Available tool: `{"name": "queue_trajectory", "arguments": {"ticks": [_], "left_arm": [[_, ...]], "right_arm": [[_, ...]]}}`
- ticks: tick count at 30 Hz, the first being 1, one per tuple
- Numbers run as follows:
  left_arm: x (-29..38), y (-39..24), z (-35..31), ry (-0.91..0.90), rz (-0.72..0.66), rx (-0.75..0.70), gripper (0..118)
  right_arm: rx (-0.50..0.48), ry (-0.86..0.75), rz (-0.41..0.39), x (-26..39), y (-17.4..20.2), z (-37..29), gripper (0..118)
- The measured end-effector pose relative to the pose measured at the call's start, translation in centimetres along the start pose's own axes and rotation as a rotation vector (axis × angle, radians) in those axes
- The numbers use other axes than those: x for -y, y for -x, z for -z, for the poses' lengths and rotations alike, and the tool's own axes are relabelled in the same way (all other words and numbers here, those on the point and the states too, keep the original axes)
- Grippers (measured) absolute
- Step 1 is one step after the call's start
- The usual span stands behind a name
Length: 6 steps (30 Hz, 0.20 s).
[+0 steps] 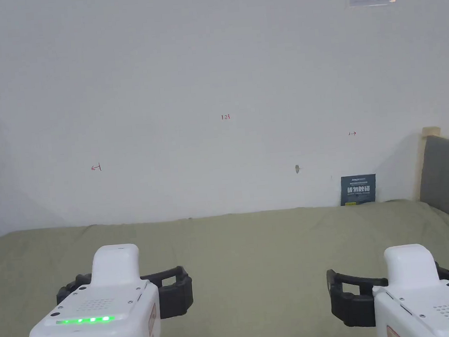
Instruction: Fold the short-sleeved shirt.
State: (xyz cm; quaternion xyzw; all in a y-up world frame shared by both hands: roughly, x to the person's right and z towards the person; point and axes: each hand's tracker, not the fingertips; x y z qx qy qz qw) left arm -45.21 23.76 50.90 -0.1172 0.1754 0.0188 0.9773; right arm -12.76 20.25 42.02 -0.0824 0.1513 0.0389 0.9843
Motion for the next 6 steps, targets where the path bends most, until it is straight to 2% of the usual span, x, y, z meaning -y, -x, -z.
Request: {"name": "queue_trajectory", "arguments": {"ticks": [5, 6], "left_arm": [[0.43, -0.93, 0.04, 0.055, 0.035, -0.049, 118], [0.65, -0.81, 0.05, 0.018, 0.04, -0.044, 118]], "right_arm": [[0.001, -0.002, -0.013, 0.08, 0.16, 0.04, 118], [0.001, 0.0, -0.01, 0.13, 0.12, 0.03, 118]]}}
